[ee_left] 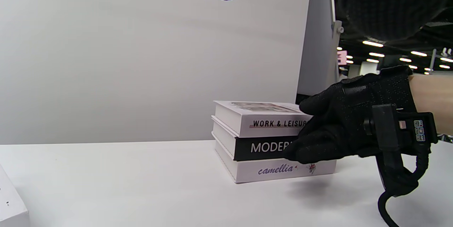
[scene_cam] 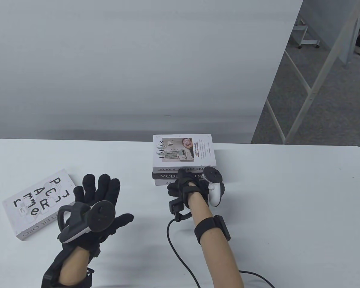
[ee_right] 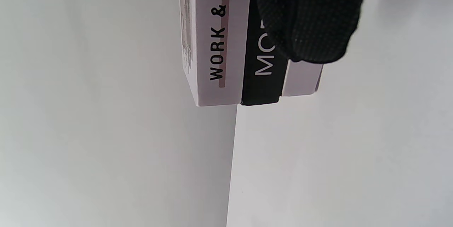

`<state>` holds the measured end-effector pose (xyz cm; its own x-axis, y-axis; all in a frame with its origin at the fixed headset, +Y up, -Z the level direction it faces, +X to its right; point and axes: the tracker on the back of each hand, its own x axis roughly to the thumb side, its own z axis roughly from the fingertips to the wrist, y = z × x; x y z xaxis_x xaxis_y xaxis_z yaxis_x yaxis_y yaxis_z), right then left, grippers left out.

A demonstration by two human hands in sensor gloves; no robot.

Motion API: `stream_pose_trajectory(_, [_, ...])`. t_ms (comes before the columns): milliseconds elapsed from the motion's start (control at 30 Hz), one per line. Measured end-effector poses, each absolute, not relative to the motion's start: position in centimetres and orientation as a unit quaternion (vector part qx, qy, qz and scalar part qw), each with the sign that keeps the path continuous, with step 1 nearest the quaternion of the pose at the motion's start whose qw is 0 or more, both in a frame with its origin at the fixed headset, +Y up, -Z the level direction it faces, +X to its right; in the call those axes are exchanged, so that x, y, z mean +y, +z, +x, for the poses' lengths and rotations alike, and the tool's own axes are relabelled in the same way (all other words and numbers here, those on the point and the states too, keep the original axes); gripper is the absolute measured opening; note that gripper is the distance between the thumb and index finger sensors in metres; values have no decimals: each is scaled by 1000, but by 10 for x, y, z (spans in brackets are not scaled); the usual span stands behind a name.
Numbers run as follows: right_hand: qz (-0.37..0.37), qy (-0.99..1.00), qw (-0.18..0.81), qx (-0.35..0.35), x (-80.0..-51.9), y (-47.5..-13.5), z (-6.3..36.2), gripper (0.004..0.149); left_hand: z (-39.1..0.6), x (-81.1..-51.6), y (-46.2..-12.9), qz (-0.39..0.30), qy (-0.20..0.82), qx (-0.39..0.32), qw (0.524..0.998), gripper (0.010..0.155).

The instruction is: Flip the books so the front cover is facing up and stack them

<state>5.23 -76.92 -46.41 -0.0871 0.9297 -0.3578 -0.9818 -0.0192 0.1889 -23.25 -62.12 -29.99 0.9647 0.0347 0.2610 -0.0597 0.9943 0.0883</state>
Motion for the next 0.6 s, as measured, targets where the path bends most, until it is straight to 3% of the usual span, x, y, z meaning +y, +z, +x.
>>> stream_pose_trajectory(333, [-17,740,648,179,-758,-434,89,71,-210,-635,-303,27,-8,-151,988,102])
stream_pose_trajectory(600, [52,806,577,118,-735,-401,132,72,-193,-648,-306,14,-33,-167,985,102])
